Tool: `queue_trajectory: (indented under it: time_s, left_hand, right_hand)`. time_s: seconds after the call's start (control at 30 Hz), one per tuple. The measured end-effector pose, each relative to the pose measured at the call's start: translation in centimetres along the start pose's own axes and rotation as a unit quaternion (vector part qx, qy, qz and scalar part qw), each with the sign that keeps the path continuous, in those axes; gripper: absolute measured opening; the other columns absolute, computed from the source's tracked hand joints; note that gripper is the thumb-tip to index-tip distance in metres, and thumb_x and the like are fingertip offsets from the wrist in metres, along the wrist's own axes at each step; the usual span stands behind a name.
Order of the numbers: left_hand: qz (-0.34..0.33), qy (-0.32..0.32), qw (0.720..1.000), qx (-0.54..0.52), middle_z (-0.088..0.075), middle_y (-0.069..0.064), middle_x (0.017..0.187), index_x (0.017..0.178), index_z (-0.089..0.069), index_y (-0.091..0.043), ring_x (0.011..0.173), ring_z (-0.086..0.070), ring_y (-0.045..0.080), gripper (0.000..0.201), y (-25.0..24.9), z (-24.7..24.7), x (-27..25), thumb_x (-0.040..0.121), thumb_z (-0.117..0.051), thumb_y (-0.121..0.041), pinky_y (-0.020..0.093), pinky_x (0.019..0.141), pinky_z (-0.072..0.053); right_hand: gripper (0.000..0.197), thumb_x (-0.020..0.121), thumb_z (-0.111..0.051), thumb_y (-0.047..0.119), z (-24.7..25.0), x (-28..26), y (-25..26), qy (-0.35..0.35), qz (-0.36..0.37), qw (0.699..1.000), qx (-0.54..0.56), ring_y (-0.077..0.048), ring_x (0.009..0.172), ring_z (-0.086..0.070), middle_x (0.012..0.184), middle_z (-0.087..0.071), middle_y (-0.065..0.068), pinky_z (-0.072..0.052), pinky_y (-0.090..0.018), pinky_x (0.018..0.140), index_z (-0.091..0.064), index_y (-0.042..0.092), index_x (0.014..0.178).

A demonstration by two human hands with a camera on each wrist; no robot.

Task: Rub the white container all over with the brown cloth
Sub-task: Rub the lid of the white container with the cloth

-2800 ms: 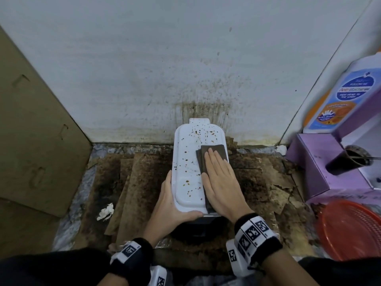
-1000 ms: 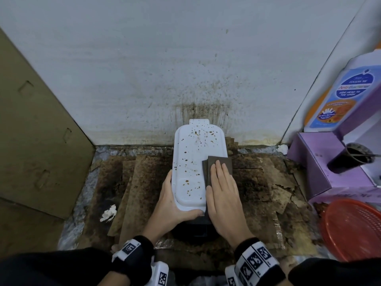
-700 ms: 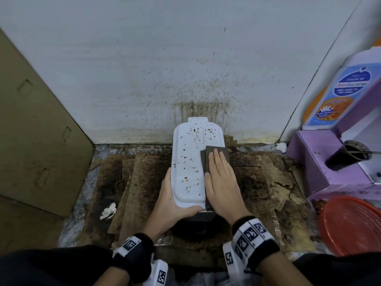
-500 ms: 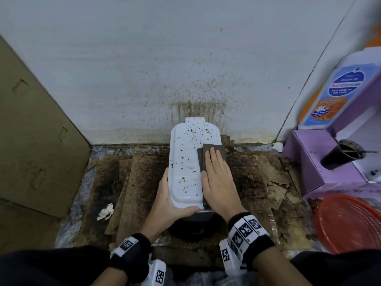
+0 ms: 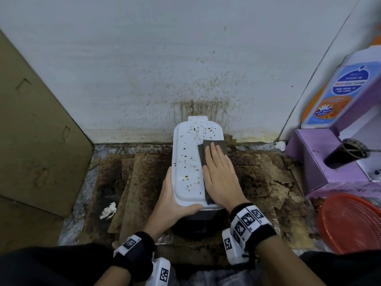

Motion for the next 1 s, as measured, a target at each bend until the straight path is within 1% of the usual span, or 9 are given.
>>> queue_trajectory:
  time_s: [0.17, 0.3, 0.4, 0.47, 0.6, 0.7, 0.8, 0.9, 1.0]
  left_hand:
    - [0.023, -0.002, 1.0, -0.014, -0.034, -0.016, 0.164, 0.158, -0.017, -0.049, 0.153, -0.035, 0.009, 0.128, 1.1, 0.0, 0.0, 0.063, -0.103, -0.04, 0.052, 0.122, -0.038]
    - [0.005, -0.002, 1.0, -0.018, -0.044, -0.017, 0.158, 0.147, -0.027, -0.062, 0.149, -0.042, 0.01, 0.118, 0.1, -0.2, 0.2, 0.062, -0.103, -0.034, 0.048, 0.12, -0.042]
    - [0.005, -0.002, 1.0, -0.02, -0.045, -0.016, 0.158, 0.148, -0.028, -0.059, 0.149, -0.043, 0.01, 0.116, 0.2, -0.2, 0.2, 0.064, -0.102, -0.03, 0.048, 0.12, -0.042]
    - [0.016, -0.002, 1.0, -0.025, -0.042, -0.017, 0.159, 0.152, -0.023, -0.053, 0.149, -0.041, 0.008, 0.121, 0.6, -0.1, 0.1, 0.063, -0.102, -0.029, 0.047, 0.121, -0.041]
    - [0.037, 0.007, 0.999, -0.023, -0.035, -0.015, 0.164, 0.158, -0.016, -0.045, 0.153, -0.036, 0.009, 0.129, 1.6, -0.1, 0.1, 0.063, -0.102, -0.038, 0.049, 0.123, -0.038]
    - [0.045, 0.011, 0.999, -0.019, -0.031, -0.016, 0.166, 0.16, -0.013, -0.044, 0.154, -0.033, 0.009, 0.131, 1.8, 0.1, 0.1, 0.064, -0.102, -0.042, 0.05, 0.124, -0.036]
    - [0.049, 0.015, 0.999, -0.016, -0.03, -0.019, 0.165, 0.157, -0.012, -0.05, 0.153, -0.032, 0.005, 0.129, 1.7, 0.1, 0.0, 0.063, -0.101, -0.045, 0.048, 0.124, -0.036]
    - [0.047, 0.017, 0.999, -0.012, -0.03, -0.02, 0.165, 0.155, -0.012, -0.054, 0.153, -0.031, 0.004, 0.129, 1.7, 0.0, -0.1, 0.062, -0.101, -0.047, 0.048, 0.125, -0.035]
    - [0.044, 0.017, 0.999, -0.01, -0.033, -0.019, 0.164, 0.157, -0.013, -0.052, 0.152, -0.034, 0.005, 0.129, 1.5, 0.0, 0.0, 0.063, -0.102, -0.041, 0.048, 0.124, -0.037]
  right_hand:
    - [0.069, 0.102, -0.005, 0.043, 0.1, -1.1, 0.2, -0.004, 0.002, 1.0, 0.007, -0.013, 0.158, 0.004, 0.172, -0.003, -0.004, 0.001, -0.034, 0.128, -0.009, 0.011, 0.164]
    - [0.062, 0.107, -0.01, 0.037, 0.0, -4.4, 1.0, -0.025, 0.012, 1.0, 0.01, -0.011, 0.158, 0.008, 0.172, -0.001, -0.002, 0.0, -0.034, 0.129, -0.008, 0.012, 0.164]
    - [0.06, 0.108, -0.015, 0.034, -0.2, -5.4, 1.2, -0.032, 0.018, 0.999, 0.019, -0.01, 0.158, 0.008, 0.172, -0.003, -0.002, -0.001, -0.035, 0.129, -0.009, 0.012, 0.164]
    - [0.06, 0.108, -0.017, 0.034, 0.0, -4.6, 1.0, -0.031, 0.019, 0.999, 0.015, -0.012, 0.159, 0.005, 0.172, -0.004, -0.003, -0.002, -0.035, 0.129, -0.01, 0.011, 0.164]
    - [0.065, 0.106, -0.015, 0.039, 0.1, -1.1, -0.1, 0.007, 0.004, 1.0, 0.016, -0.012, 0.158, 0.006, 0.172, 0.002, -0.001, 0.007, -0.027, 0.125, -0.005, 0.012, 0.164]
    - [0.061, 0.11, -0.018, 0.038, 0.1, 1.0, -0.7, 0.024, 0.009, 0.999, 0.042, -0.01, 0.158, 0.01, 0.172, 0.007, 0.001, 0.006, -0.03, 0.127, -0.003, 0.014, 0.164]
    - [0.059, 0.112, -0.024, 0.033, -0.2, 1.6, -1.0, 0.041, 0.003, 0.995, 0.091, -0.007, 0.156, 0.015, 0.171, 0.011, 0.004, 0.007, -0.032, 0.128, -0.001, 0.016, 0.164]
    - [0.06, 0.112, -0.024, 0.034, -0.4, 0.8, -1.1, 0.034, -0.001, 0.994, 0.108, -0.007, 0.155, 0.02, 0.171, 0.014, 0.004, 0.005, -0.035, 0.129, 0.0, 0.016, 0.164]
    - [0.059, 0.112, -0.023, 0.034, -0.2, -1.4, -0.7, 0.011, 0.0, 0.995, 0.101, -0.007, 0.155, 0.022, 0.171, 0.014, 0.003, 0.005, -0.034, 0.129, -0.001, 0.016, 0.164]
Point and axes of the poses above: each hand's wrist, its own x-axis towards the middle knuckle, its own z-axis out of the back of the hand, y = z × x, the point moved 10 cm from there along x, towards the middle knuckle
